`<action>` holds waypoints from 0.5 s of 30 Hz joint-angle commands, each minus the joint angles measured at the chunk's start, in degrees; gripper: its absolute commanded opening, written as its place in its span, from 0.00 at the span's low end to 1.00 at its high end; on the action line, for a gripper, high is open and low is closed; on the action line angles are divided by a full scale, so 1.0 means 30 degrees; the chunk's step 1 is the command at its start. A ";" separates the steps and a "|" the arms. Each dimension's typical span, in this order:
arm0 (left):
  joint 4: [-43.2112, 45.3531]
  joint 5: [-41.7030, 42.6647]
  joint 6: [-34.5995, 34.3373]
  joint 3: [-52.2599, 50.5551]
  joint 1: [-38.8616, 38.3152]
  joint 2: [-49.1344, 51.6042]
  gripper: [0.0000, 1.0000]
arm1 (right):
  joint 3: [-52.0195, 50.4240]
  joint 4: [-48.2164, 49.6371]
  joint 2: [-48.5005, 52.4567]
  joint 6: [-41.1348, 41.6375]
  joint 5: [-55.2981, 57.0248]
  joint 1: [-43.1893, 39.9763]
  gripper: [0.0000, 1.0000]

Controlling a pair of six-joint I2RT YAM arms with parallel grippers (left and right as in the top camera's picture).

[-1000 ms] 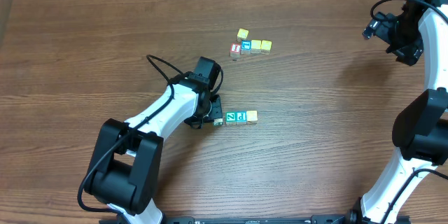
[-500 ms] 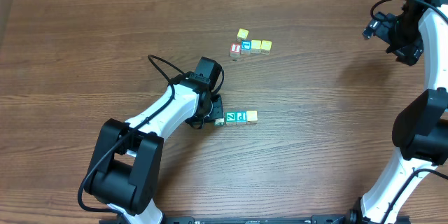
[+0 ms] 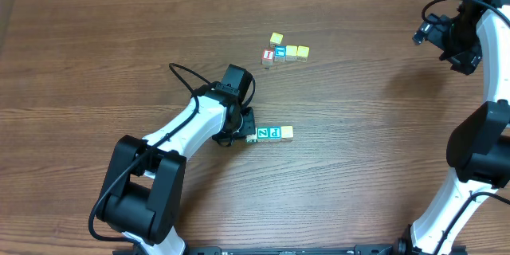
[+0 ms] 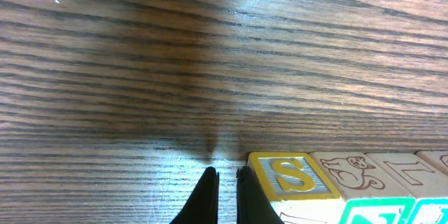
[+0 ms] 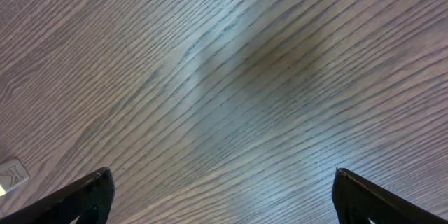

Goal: Flip 5 blocks

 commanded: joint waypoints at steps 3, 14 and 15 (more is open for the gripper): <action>0.0051 0.0146 -0.0401 -0.0102 -0.0051 -0.0095 0.04 | 0.0153 0.0051 -0.0401 -0.0058 0.0102 -0.0036 1.00; 0.0299 -0.0022 -0.0386 -0.0087 -0.0007 -0.0102 0.05 | 0.0153 0.0051 -0.0401 -0.0058 0.0102 -0.0036 1.00; 0.0291 -0.0117 -0.0372 -0.0022 0.0007 -0.0102 0.05 | 0.0153 0.0051 -0.0401 -0.0058 0.0102 -0.0036 1.00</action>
